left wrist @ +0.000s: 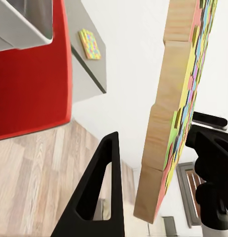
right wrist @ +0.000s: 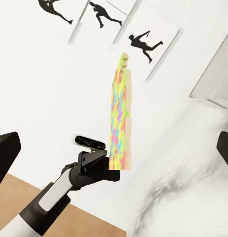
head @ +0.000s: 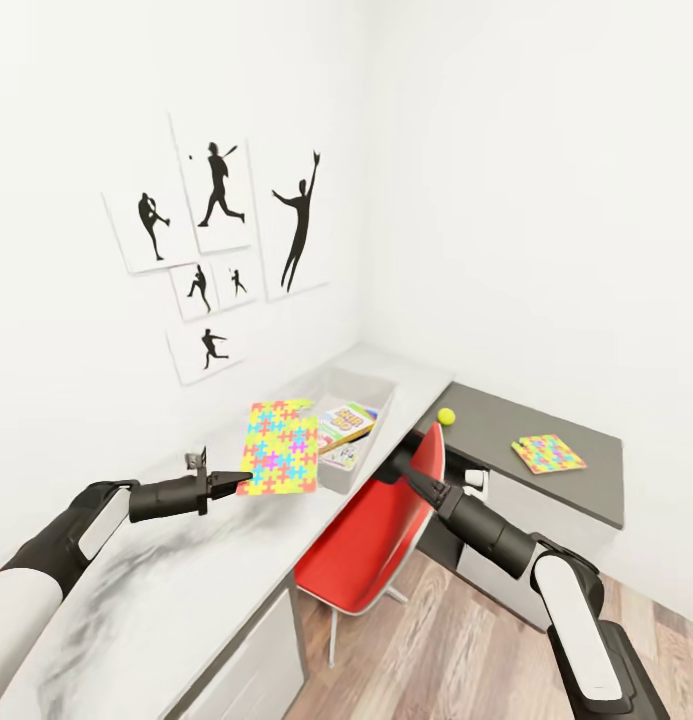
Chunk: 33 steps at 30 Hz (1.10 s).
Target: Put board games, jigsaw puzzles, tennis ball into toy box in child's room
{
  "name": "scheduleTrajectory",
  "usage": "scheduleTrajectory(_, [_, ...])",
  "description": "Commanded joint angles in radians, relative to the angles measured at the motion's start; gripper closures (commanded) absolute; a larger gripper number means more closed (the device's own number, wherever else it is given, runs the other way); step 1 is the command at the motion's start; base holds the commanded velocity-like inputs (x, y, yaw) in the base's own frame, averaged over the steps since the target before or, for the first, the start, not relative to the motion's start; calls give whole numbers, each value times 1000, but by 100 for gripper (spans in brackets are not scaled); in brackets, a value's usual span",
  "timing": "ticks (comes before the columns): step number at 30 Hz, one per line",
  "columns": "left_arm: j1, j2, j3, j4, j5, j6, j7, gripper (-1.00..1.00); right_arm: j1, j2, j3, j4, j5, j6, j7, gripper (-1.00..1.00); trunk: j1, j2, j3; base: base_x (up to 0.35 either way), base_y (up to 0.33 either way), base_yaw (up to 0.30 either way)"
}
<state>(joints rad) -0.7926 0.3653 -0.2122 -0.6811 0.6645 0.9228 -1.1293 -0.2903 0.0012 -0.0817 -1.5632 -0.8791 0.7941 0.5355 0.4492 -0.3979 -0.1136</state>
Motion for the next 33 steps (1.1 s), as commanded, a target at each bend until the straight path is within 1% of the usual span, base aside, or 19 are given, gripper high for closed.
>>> scheduleTrajectory(1, [-1,1,-4,0,5,5,-1,100,-1,0,-1,0,-2,6,1,-100,1,-2,-2,91,-87,-277])
scheduleTrajectory(8, [-1,1,0,0,4,5,-1,100,-1,0,-2,1,0,4,2,-100,1,-2,2,194,-142,-271])
scheduleTrajectory(12, [-1,1,1,0,4,7,-1,100,-1,-12,-11,0,1,9,-6,-100,1,-2,3,145,-88,-158])
scheduleTrajectory(15, [-1,3,5,0,5,7,-2,100,-1,-18,-19,-6,1,17,-54,-100,1,-2,3,34,-21,-40])
scheduleTrajectory(16, [-2,3,7,0,5,8,-3,100,-1,-21,-26,-8,0,21,-83,-100,1,-2,3,16,-9,-18])
scheduleTrajectory(17, [-2,4,8,1,5,10,-2,100,-1,-23,-32,-9,0,26,-97,-100,1,-2,3,12,-8,-15])
scheduleTrajectory(19, [-11,5,17,5,8,18,3,100,-1,-30,-60,-12,-1,53,-133,-100,1,-2,3,7,-4,-8])
scheduleTrajectory(21, [-19,5,26,7,9,25,6,100,-1,-35,-84,-13,-2,71,-144,-100,1,-2,3,3,-2,-3])
scheduleTrajectory(23, [-27,3,32,10,9,32,11,100,-1,-40,-122,-13,-6,88,-149,-100,1,-2,3,1,-1,-2])
scheduleTrajectory(24, [-28,3,33,11,9,33,16,100,-1,-41,-132,-13,-7,93,-150,-100,1,-2,3,1,-1,-1])
scheduleTrajectory(26, [-31,1,37,28,11,27,62,100,-1,-42,-166,-14,-11,115,-150,-100,1,-2,3,0,0,0])
scheduleTrajectory(27, [-32,-1,42,40,12,21,103,100,-1,-42,-177,-14,-12,123,-150,-100,1,-2,3,0,0,0])
scheduleTrajectory(28, [-32,-2,46,43,13,18,125,100,-1,-42,-181,-14,-12,126,-150,-100,1,-2,3,0,0,0])
scheduleTrajectory(30, [-33,-4,58,50,15,11,204,100,-1,-42,-190,-14,-13,132,-150,-100,1,-2,3,0,0,0])
scheduleTrajectory(33, [-34,-6,68,52,17,4,251,100,-1,-43,-192,-14,-13,134,-151,-100,1,-2,3,0,0,0])
